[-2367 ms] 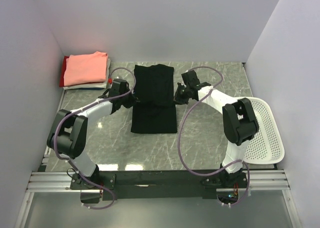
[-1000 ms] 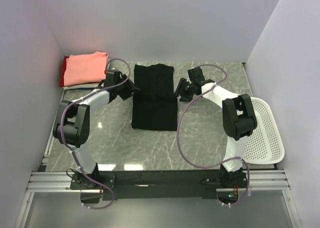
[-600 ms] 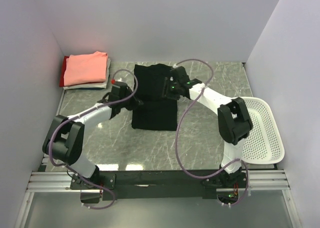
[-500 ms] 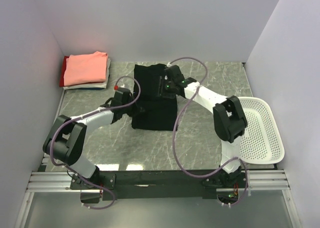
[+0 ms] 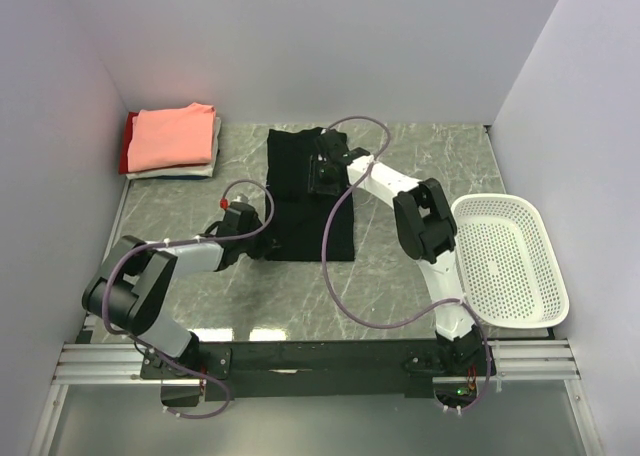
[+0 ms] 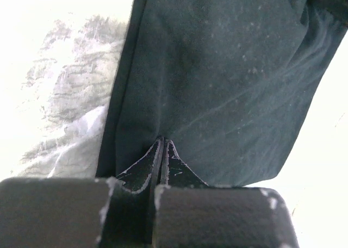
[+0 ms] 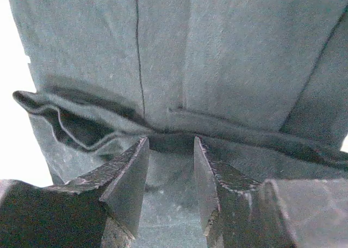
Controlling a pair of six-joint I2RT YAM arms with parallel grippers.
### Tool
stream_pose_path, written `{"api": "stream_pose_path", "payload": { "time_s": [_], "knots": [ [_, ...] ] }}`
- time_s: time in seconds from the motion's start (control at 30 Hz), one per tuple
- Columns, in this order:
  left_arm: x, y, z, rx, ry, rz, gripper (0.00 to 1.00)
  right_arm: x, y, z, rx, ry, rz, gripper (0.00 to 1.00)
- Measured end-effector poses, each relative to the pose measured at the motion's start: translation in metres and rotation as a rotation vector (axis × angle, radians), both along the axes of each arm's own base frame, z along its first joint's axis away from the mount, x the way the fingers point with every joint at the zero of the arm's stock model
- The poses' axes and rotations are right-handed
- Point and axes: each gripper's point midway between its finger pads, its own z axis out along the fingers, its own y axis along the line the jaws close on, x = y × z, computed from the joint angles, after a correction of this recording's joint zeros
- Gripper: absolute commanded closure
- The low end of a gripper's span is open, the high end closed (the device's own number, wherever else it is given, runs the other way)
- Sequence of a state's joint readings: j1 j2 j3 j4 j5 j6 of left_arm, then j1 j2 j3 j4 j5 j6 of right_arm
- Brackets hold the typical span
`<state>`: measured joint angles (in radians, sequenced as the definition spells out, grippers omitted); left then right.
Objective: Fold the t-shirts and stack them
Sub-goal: Fold the tshirt
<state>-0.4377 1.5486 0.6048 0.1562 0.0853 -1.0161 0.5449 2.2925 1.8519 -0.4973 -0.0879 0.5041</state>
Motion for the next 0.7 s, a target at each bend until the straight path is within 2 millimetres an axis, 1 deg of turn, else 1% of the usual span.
{"api": "stream_pose_path", "payload": {
  "time_s": [0.07,0.13,0.3,0.37,0.43,0.5,0.57,0.63,0.7],
  "knots": [
    [-0.002,0.001,0.0,-0.005,-0.011,0.001,0.99,0.005,-0.003,0.002,0.004,-0.002,-0.012,0.49],
    [-0.005,0.002,0.0,-0.009,-0.016,0.001,0.99,0.009,-0.011,0.002,0.007,0.002,-0.031,0.46],
    [-0.01,0.004,0.0,-0.013,-0.023,0.0,0.99,0.018,-0.025,0.001,0.005,0.003,-0.062,0.44],
    [-0.011,0.004,0.001,-0.012,-0.023,0.0,0.99,0.016,-0.03,0.0,-0.004,0.005,-0.07,0.44],
    [-0.013,0.005,0.001,-0.009,-0.021,-0.002,0.99,0.009,-0.035,-0.001,-0.023,0.007,-0.075,0.46],
    [-0.015,0.006,0.001,-0.005,-0.014,-0.003,0.99,0.0,-0.037,0.003,-0.048,-0.005,-0.072,0.46],
    [-0.017,0.007,0.001,-0.001,-0.007,-0.005,0.99,-0.008,-0.033,0.013,-0.064,-0.024,-0.058,0.46],
    [-0.019,0.007,0.001,0.004,-0.002,-0.008,0.99,-0.012,-0.021,0.028,-0.068,-0.069,-0.029,0.46],
    [-0.019,0.007,0.002,0.006,0.0,-0.01,0.99,-0.014,-0.005,0.042,-0.065,-0.109,0.007,0.46]
  ]
}}
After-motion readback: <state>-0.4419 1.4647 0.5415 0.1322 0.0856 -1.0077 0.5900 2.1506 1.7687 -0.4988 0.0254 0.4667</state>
